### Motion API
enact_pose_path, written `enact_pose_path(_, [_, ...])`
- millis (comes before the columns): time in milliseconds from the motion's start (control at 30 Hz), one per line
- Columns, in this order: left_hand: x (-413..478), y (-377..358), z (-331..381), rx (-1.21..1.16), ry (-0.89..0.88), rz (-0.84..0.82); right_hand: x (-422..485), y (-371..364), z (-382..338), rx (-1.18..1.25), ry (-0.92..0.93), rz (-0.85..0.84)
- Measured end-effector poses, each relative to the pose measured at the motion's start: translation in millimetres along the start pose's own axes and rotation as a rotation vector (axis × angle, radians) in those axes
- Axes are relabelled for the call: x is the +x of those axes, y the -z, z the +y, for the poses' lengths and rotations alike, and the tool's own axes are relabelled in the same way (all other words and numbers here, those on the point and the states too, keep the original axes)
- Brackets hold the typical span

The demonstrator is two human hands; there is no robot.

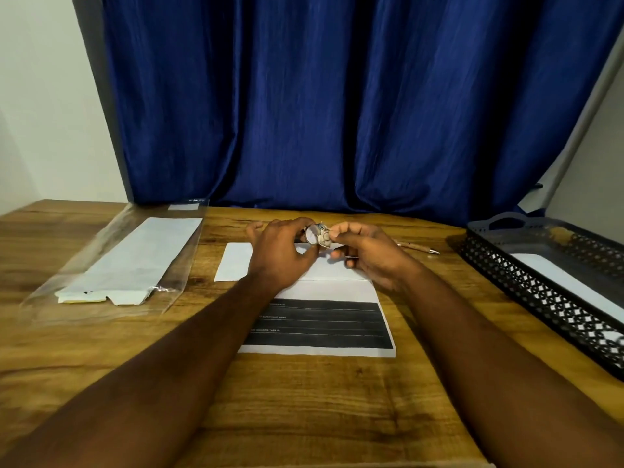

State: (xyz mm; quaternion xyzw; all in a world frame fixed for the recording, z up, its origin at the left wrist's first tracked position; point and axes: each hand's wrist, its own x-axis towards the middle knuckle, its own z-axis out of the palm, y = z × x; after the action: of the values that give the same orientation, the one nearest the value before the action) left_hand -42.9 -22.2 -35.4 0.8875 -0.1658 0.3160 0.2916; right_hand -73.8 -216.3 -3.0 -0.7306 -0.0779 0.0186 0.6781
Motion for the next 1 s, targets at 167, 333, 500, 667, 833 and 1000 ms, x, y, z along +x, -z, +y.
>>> enact_pose_path(167, [0.5, -1.3, 3.0, 0.064, -0.055, -0.038, 4.4, -8.9, 2.6, -0.005, 0.045, 0.059])
enact_pose_path(333, [3.0, -3.2, 9.2, 0.160, -0.011, -0.204, 14.2, -4.6, -0.1, -0.135, 0.129, 0.244])
enact_pose_path(500, [7.5, -7.0, 14.0, 0.313, -0.123, -0.319, 45.7, 22.6, -6.6, -0.659, 0.264, 0.348])
enact_pose_path(667, [14.9, -12.3, 20.9, 0.350, -0.152, -0.445, 87.9, 56.7, -10.9, -1.016, 0.151, 0.387])
enact_pose_path(833, [16.8, -16.0, 18.9, 0.350, -0.156, -0.525, 117.0, 74.2, 1.1, -1.029, 0.024, 0.378])
enact_pose_path(1000, [16.5, -17.1, 16.9, 0.332, -0.124, -0.568, 115.3, 72.8, 9.3, -1.056, -0.046, 0.390])
